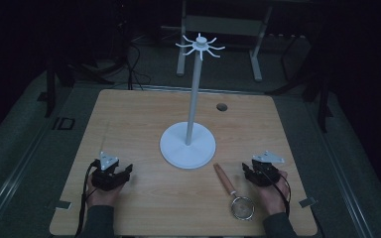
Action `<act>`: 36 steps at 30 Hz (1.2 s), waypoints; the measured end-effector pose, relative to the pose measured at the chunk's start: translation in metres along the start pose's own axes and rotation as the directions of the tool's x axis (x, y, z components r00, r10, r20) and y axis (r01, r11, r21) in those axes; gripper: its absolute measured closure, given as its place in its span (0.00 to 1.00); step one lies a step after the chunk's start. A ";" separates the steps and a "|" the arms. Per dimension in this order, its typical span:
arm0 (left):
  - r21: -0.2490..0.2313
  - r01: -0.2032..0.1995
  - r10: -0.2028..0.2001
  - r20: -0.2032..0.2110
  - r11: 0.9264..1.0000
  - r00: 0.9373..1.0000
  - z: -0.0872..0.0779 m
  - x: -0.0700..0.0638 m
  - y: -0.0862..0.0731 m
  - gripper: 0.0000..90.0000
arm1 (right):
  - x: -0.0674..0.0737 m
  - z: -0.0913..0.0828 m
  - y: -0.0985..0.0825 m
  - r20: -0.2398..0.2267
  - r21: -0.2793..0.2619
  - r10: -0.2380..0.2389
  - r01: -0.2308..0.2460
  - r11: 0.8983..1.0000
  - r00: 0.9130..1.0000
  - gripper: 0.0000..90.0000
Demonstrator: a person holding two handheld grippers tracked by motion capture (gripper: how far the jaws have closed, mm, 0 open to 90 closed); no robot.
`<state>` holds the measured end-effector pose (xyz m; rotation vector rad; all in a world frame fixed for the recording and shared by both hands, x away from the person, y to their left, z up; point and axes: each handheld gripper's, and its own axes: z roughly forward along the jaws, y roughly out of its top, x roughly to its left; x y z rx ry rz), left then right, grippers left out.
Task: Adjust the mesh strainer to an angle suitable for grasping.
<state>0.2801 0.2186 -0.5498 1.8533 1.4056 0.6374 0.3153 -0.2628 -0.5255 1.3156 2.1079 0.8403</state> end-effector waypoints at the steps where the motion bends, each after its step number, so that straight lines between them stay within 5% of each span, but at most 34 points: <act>1: 0.000 0.000 0.000 0.000 1.000 1.000 0.000 0.000 0.000 0.48 | 0.000 0.000 0.000 0.000 0.000 0.000 0.000 1.000 1.000 0.63; 17: 0.019 -0.023 0.023 -0.003 1.000 1.000 0.007 -0.001 -0.001 0.48 | 0.003 -0.018 0.018 -0.066 0.035 0.014 -0.011 0.999 0.998 0.59; 36: 0.023 -0.034 0.034 -0.015 0.999 0.999 0.007 0.000 0.000 0.47 | 0.021 -0.016 0.022 -0.153 0.122 -0.042 0.061 0.991 0.987 0.54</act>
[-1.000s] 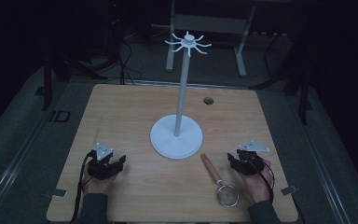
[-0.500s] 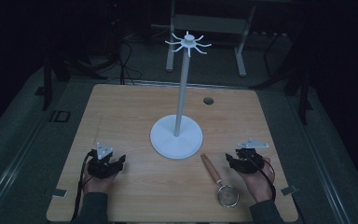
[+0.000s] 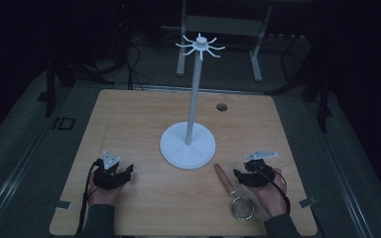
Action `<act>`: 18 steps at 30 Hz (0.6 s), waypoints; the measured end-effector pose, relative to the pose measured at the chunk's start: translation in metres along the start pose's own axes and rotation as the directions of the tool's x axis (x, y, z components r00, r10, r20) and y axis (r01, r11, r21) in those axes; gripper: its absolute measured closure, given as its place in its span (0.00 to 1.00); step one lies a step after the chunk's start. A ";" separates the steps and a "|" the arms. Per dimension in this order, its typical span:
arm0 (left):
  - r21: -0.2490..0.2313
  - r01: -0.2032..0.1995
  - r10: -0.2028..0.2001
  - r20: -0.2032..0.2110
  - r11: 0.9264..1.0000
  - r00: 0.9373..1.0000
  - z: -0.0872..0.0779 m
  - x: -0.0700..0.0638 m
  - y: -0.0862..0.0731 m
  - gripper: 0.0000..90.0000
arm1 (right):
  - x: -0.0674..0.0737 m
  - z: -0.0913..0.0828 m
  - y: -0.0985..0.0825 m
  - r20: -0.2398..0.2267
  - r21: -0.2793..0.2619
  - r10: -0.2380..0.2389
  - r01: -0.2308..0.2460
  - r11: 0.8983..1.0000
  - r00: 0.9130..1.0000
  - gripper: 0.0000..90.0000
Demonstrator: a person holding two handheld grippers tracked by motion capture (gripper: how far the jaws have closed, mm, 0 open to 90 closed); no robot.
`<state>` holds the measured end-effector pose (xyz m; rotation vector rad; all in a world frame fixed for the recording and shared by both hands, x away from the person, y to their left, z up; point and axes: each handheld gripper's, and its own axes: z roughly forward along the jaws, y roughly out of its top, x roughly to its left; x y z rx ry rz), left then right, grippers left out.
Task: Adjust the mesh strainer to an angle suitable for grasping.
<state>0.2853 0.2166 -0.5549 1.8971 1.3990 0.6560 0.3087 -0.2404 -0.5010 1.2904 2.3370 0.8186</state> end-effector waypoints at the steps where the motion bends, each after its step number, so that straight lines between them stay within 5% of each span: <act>1: 0.002 -0.002 0.002 -0.002 1.000 1.000 0.000 0.000 0.000 0.47 | 0.001 0.001 0.000 -0.004 0.005 -0.004 0.004 1.000 1.000 0.54; 18: 0.007 -0.007 0.007 -0.003 1.000 1.000 0.001 -0.001 0.000 0.47 | 0.023 0.017 -0.007 -0.074 0.085 -0.055 0.061 0.995 0.996 0.49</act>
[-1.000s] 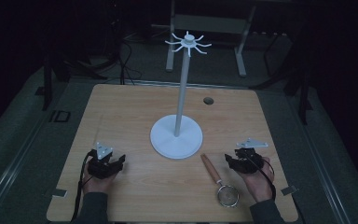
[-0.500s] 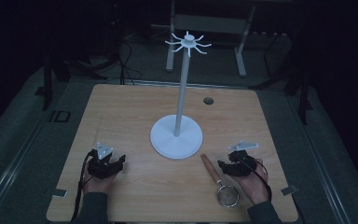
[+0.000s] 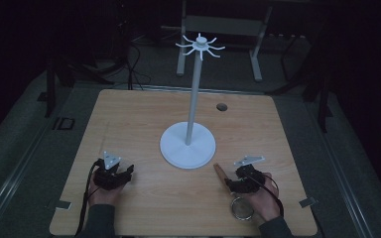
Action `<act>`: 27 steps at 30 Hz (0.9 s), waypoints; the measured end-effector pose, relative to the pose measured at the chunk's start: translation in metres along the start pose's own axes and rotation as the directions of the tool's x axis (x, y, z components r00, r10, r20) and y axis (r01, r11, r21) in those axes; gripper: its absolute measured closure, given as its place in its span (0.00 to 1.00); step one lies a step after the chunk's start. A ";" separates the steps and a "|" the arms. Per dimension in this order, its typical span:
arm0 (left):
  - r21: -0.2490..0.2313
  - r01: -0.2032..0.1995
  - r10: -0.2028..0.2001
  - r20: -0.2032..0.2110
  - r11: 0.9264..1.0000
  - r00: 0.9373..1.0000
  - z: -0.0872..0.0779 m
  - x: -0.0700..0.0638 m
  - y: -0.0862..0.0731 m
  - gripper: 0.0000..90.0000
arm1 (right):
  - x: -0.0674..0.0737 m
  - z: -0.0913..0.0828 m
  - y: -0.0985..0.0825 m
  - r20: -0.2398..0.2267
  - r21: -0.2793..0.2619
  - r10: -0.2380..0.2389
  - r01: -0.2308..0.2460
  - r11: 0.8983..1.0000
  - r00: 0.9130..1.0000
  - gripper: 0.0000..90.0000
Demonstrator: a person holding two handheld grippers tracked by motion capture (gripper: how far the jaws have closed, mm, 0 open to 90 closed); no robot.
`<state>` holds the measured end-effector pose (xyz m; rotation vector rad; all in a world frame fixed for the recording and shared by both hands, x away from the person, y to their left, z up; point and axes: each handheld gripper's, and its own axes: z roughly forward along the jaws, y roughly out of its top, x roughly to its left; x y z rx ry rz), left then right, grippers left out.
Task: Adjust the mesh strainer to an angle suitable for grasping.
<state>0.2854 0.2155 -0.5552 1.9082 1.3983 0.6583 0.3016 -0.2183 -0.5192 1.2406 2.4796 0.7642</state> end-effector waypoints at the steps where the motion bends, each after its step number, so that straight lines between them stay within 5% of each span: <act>1: 0.000 -0.001 0.001 -0.001 1.000 1.000 0.000 0.000 0.000 0.47 | 0.001 0.000 0.000 -0.005 0.007 -0.005 0.005 1.000 1.000 0.52; 10: -0.002 -0.002 0.002 -0.003 1.000 1.000 0.000 0.000 0.000 0.46 | 0.007 0.009 -0.001 -0.049 0.077 -0.045 0.049 0.996 0.998 0.64; 18: -0.004 -0.002 0.002 -0.004 1.000 1.000 0.000 -0.001 0.000 0.46 | -0.004 0.010 0.005 -0.015 0.097 -0.044 0.045 0.994 0.999 0.74; 27: -0.003 -0.002 0.002 -0.004 1.000 1.000 0.000 -0.001 0.000 0.46 | -0.018 0.013 0.017 -0.024 0.172 -0.063 0.066 0.983 0.998 0.71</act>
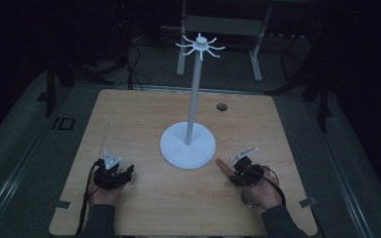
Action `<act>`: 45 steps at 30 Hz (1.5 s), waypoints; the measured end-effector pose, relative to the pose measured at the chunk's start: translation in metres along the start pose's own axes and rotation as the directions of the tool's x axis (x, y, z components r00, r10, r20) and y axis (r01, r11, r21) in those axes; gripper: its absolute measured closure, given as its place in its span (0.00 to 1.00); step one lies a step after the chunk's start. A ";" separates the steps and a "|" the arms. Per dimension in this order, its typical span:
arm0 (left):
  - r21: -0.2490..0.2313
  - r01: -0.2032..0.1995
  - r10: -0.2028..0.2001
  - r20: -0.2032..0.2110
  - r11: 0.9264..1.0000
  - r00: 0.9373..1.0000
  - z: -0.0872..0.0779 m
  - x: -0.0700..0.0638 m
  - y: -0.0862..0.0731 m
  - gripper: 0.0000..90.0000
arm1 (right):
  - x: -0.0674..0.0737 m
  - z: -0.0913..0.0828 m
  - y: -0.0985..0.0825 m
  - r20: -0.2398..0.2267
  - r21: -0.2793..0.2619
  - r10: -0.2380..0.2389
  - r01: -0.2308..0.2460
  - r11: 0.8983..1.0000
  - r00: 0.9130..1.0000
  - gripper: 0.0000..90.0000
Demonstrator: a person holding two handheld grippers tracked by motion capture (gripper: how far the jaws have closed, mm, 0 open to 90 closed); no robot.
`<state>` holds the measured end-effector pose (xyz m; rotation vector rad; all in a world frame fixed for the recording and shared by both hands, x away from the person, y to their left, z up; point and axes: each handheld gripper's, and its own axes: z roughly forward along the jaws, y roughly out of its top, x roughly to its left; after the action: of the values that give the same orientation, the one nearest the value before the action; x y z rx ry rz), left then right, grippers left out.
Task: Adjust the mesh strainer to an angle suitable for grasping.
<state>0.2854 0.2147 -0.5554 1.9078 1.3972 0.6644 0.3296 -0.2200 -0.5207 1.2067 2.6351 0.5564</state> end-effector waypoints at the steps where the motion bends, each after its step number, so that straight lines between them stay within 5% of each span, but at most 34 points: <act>1: -0.001 0.000 0.000 0.000 1.000 1.000 0.000 0.000 0.000 0.46 | 0.000 0.000 0.000 -0.005 0.011 -0.011 0.011 1.000 1.000 0.70; 14: 0.004 -0.005 0.005 0.003 1.000 1.000 0.000 0.000 0.000 0.46 | 0.002 0.000 -0.002 -0.002 0.115 -0.055 0.055 0.992 0.999 0.70; 29: 0.004 -0.006 0.006 0.002 1.000 1.000 0.001 -0.001 0.000 0.46 | 0.001 0.002 0.002 0.002 0.198 -0.038 0.037 0.980 0.999 0.77; 40: 0.004 -0.006 0.006 0.002 1.000 1.000 0.000 -0.001 0.000 0.46 | 0.000 -0.004 0.003 0.022 0.128 -0.028 0.025 0.991 0.999 0.77; 45: 0.003 -0.006 0.006 0.001 1.000 1.000 0.000 -0.001 0.000 0.46 | 0.000 -0.008 0.005 0.013 0.050 -0.023 0.022 0.998 1.000 0.77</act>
<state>0.2852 0.2137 -0.5554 1.9148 1.3928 0.6646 0.3300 -0.2191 -0.5116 1.1885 2.6627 0.4795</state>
